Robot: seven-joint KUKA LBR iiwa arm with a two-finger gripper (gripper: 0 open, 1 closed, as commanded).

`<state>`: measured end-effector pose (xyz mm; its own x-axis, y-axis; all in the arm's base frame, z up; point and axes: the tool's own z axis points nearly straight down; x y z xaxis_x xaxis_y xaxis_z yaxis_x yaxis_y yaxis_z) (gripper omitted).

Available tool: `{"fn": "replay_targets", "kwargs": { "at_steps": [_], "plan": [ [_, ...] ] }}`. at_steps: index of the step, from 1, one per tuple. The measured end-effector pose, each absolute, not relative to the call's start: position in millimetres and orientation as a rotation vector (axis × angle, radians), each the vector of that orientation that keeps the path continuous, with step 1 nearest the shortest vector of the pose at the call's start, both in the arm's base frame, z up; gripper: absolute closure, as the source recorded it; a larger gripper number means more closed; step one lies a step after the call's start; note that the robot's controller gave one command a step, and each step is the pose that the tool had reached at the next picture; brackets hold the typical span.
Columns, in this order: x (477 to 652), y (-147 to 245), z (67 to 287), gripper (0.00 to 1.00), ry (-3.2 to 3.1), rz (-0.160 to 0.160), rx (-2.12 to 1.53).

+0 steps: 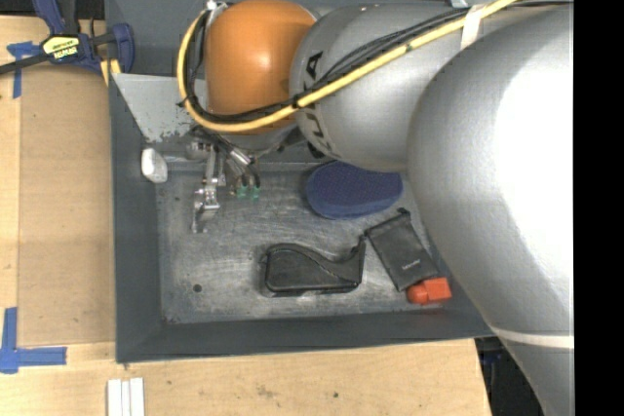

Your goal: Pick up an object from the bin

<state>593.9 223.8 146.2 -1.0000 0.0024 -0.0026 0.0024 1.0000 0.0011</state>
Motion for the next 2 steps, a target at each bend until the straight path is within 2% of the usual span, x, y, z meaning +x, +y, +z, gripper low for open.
{"fn": "replay_targets", "kwargs": {
  "at_steps": [1, 2],
  "plan": [
    [620.7, 213.6, 226.3, 0.00, 3.126, 0.006, 0.150],
    [618.8, 178.7, 106.4, 0.00, 3.146, -0.004, -0.045]
  ]
}}
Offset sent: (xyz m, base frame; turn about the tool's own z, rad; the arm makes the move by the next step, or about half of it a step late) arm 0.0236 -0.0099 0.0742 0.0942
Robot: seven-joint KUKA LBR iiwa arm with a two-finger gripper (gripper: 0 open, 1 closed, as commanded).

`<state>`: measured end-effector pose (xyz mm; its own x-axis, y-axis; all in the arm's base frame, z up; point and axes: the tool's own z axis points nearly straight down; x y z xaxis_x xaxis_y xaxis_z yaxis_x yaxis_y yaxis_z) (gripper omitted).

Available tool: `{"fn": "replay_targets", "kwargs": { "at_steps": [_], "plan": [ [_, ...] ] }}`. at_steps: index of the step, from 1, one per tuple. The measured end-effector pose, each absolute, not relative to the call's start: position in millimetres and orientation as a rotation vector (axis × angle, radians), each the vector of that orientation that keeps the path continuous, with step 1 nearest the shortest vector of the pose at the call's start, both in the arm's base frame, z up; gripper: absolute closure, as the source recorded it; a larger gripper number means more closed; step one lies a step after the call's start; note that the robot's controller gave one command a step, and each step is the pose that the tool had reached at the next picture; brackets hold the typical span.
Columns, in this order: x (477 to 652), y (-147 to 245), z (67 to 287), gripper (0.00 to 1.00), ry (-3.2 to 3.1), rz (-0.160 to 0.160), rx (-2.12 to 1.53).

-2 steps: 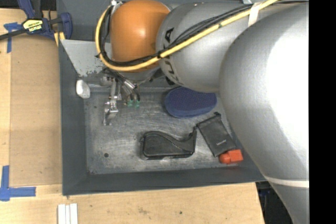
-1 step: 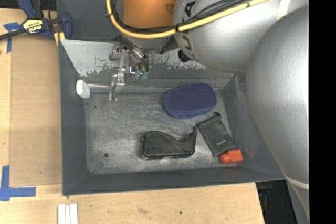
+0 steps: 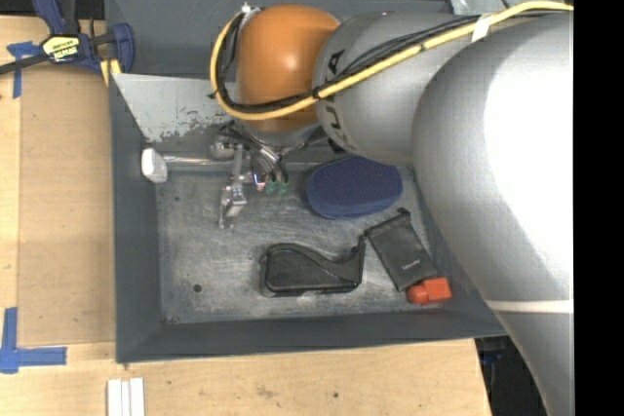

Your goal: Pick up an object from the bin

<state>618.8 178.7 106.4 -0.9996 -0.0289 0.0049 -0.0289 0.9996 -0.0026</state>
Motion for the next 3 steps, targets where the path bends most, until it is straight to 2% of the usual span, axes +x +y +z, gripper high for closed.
{"fn": "replay_targets", "kwargs": {
  "at_steps": [1, 2, 3],
  "plan": [
    [630.7, 145.8, 196.8, 0.00, -3.153, -0.002, -0.079],
    [625.9, 80.8, 80.9, 0.00, -3.100, -0.002, -0.433],
    [615.2, 21.4, 83.2, 0.00, -3.098, 0.003, -0.528]
  ]
}}
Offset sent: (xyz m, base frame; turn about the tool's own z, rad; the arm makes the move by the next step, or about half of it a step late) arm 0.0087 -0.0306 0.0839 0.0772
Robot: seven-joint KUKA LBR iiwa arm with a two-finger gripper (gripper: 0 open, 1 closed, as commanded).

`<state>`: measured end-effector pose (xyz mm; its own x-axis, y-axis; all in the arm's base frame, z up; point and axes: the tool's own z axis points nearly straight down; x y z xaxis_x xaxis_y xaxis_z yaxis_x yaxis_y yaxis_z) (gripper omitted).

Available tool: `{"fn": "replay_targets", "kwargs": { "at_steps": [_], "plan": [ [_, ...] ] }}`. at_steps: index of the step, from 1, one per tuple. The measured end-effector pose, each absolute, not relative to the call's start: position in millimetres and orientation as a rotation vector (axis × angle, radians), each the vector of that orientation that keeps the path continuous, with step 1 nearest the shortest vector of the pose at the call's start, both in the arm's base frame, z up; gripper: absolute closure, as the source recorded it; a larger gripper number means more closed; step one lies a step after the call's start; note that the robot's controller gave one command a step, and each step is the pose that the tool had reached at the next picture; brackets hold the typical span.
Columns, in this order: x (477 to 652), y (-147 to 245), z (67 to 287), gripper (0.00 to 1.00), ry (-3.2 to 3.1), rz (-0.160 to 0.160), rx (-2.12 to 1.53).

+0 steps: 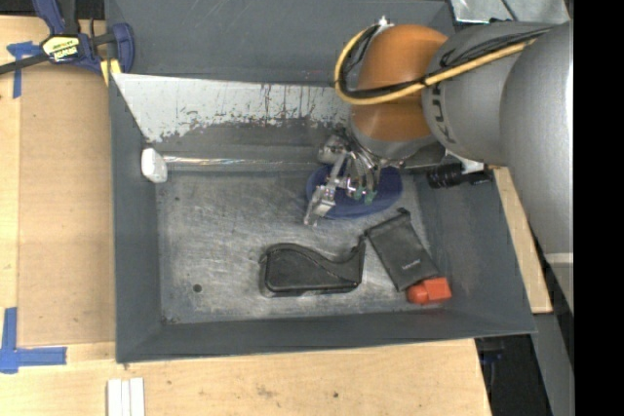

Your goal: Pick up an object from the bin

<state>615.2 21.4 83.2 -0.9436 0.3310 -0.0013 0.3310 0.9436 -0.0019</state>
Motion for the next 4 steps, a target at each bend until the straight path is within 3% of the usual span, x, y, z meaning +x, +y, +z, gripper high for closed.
{"fn": "replay_targets", "kwargs": {
  "at_steps": [1, 2, 3, 4],
  "plan": [
    [616.1, 25.0, 83.6, 1.00, 3.095, 0.001, 0.521],
    [573.5, 0.9, 77.4, 1.00, 2.976, 0.016, 0.928],
    [570.0, -0.4, 74.1, 0.00, 2.986, 0.007, 0.933],
    [516.6, -48.3, 87.0, 0.00, 2.946, -0.002, 1.081]
  ]
}}
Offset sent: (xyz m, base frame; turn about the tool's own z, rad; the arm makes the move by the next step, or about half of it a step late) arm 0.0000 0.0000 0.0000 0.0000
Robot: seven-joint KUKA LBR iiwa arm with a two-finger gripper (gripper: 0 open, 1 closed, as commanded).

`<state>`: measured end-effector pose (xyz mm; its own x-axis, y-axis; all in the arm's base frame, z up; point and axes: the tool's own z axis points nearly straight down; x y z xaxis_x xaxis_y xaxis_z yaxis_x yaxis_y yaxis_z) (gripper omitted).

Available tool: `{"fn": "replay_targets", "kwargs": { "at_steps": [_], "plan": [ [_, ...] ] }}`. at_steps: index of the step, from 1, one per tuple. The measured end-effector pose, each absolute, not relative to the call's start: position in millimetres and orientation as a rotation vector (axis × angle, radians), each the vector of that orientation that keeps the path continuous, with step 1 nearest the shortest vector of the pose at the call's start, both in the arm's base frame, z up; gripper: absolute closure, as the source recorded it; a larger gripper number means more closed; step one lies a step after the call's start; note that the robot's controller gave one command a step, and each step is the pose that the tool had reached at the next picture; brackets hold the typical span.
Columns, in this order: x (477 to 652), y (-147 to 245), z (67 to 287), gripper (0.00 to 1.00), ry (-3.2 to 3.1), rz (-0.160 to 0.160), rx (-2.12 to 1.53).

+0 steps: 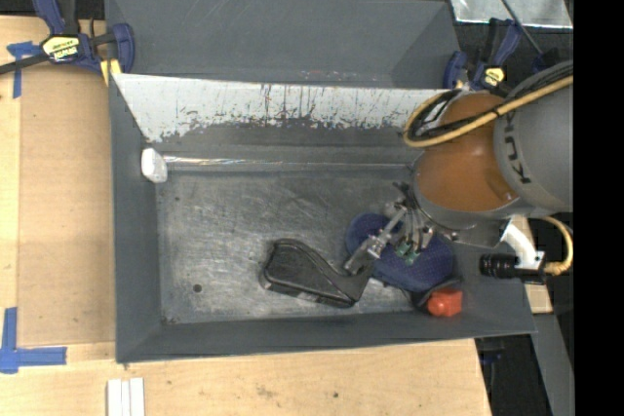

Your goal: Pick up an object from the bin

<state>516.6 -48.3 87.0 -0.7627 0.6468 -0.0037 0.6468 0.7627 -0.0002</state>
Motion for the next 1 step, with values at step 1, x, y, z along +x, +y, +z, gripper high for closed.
{"fn": "replay_targets", "kwargs": {
  "at_steps": [1],
  "plan": [
    [517.6, -47.7, 87.0, 1.00, 2.946, -0.002, 1.076]
  ]
}}
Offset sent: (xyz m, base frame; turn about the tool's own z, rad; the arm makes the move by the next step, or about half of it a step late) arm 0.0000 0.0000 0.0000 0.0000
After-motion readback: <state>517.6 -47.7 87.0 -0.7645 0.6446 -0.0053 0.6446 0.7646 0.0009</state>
